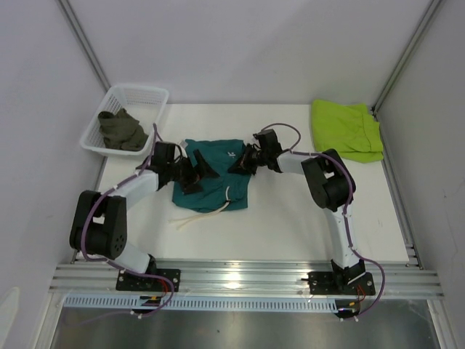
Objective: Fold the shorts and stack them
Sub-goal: Fold the shorts, then neatly place the folded shorts to the corner
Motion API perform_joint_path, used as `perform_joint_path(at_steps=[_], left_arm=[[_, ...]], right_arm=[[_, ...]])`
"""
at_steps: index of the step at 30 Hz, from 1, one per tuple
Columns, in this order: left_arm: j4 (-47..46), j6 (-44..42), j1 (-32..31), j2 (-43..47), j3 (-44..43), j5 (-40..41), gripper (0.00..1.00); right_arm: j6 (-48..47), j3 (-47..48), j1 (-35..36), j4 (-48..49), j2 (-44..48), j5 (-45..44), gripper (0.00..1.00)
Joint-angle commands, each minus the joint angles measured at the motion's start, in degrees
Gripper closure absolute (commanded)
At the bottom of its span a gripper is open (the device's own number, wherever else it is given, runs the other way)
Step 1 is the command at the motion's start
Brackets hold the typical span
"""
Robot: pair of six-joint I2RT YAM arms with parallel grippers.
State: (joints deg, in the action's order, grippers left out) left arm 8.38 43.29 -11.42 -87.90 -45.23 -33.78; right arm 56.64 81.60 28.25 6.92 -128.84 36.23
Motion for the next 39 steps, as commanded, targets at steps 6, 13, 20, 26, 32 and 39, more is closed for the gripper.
perform_joint_path(at_steps=[6,13,20,26,32,39], left_arm=[[20.2,-6.6,3.3,3.5,-21.5,1.8,0.01],[28.4,-12.2,8.7,1.9,-24.3,7.6,0.01],[26.5,-13.6,10.2,3.1,-21.3,6.7,0.01],[28.1,-16.4,5.2,2.5,-25.0,7.4,0.01],[20.3,-10.3,1.6,0.7,-22.1,3.4,0.01],[8.4,-0.4,-0.7,-3.5,-18.4,3.5,0.01]], right_arm=[[-8.6,6.1,-1.3,-10.7,3.8,-2.8,0.99],[-14.7,6.2,-2.9,-17.0,11.0,-2.7,0.89],[-17.3,0.1,-4.8,-21.2,20.5,-2.2,0.07],[-12.6,-12.9,-5.1,-15.7,26.3,-2.4,0.01],[-8.0,-23.9,-4.1,-0.3,27.3,-2.6,0.01],[-3.5,-27.6,-1.8,13.5,22.9,-4.0,0.01]])
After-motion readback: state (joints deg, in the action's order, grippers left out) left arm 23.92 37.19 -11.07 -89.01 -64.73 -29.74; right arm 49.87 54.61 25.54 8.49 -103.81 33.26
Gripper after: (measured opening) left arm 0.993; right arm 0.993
